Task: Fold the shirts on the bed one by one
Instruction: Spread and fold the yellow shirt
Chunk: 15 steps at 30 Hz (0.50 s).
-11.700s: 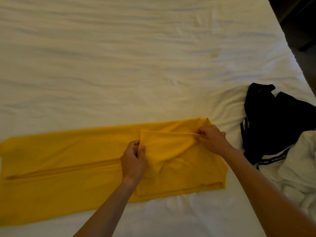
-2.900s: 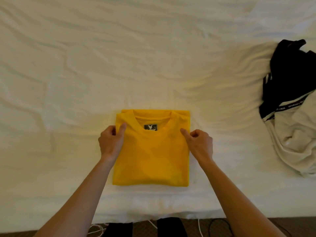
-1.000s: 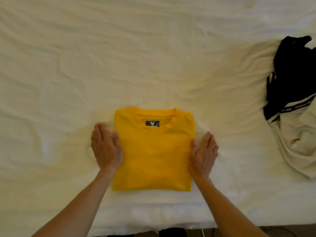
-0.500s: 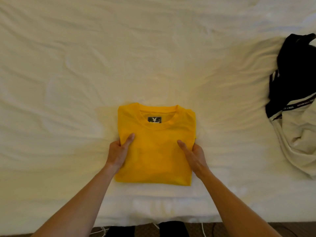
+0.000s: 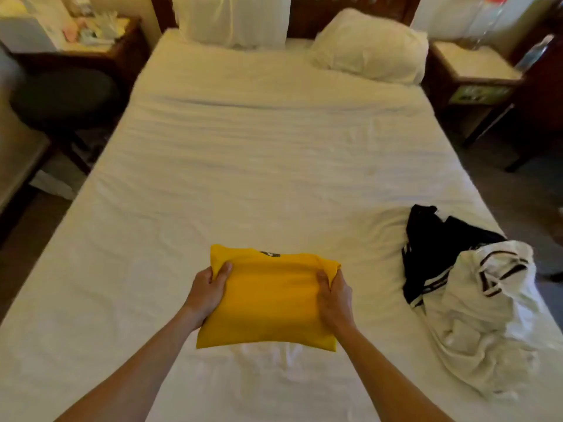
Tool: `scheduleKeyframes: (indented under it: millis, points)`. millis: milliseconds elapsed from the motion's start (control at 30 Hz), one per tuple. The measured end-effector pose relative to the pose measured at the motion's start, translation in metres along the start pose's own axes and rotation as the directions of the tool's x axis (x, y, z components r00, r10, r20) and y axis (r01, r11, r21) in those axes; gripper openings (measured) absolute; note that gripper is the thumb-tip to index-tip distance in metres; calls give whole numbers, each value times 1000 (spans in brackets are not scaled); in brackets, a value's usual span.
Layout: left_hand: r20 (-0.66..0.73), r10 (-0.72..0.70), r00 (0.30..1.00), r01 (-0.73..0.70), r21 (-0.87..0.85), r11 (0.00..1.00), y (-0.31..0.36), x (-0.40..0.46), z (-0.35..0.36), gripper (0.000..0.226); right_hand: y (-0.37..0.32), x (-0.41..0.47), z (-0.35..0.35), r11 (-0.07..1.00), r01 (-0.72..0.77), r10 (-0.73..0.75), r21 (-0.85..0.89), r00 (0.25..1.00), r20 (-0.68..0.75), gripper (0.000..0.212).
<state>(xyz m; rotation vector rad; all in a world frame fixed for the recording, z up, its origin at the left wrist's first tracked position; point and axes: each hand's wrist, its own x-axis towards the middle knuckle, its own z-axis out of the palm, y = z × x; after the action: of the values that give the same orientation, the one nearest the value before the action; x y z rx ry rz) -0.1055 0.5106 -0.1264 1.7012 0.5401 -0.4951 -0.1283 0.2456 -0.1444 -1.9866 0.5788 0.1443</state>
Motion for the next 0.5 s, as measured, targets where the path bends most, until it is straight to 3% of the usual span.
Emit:
scheduleKeyframes:
  millis: [267, 500]
  points:
    - [-40, 355, 934, -356, -18, 934, 267, -116, -39, 42, -260, -24, -143, 950, 302, -291, 81, 949, -124, 35]
    - [-107, 558, 823, -557, 42, 829, 407, -231, -83, 61, -418, -96, -228, 858, 499, -478, 117, 861, -173, 43]
